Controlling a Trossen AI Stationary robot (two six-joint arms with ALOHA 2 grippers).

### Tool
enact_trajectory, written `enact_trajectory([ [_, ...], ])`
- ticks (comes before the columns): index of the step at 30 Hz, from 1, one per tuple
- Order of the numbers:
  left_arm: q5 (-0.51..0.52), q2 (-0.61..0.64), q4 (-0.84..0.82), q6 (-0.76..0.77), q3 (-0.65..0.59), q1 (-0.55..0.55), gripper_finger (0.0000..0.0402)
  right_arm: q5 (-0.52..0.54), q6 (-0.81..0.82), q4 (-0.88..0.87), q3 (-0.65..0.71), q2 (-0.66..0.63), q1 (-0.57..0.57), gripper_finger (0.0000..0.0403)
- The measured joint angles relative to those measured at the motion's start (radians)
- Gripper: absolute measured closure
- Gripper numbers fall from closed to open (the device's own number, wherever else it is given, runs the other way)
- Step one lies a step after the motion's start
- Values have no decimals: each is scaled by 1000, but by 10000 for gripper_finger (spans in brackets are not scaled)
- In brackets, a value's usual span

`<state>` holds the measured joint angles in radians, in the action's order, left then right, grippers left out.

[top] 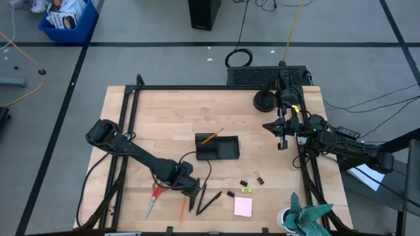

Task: Pick and place office supplies into organizer
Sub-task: Put the pencil into the top left section of the desk organizer

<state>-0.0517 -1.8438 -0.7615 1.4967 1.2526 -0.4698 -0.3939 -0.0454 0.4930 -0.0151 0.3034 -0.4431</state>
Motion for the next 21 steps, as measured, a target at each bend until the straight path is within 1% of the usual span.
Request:
enact_trajectory([
  [4, -12, -46, 38, -17, 0, -3, 243, 0, 0, 4, 0, 0, 0, 403],
  [14, -38, -116, 36, -11, 4, -3, 243, 0, 0, 3, 0, 2, 0, 403],
  [21, -90, -185, -24, -10, 13, -16, 243, 0, 0, 2, 0, 2, 0, 403],
])
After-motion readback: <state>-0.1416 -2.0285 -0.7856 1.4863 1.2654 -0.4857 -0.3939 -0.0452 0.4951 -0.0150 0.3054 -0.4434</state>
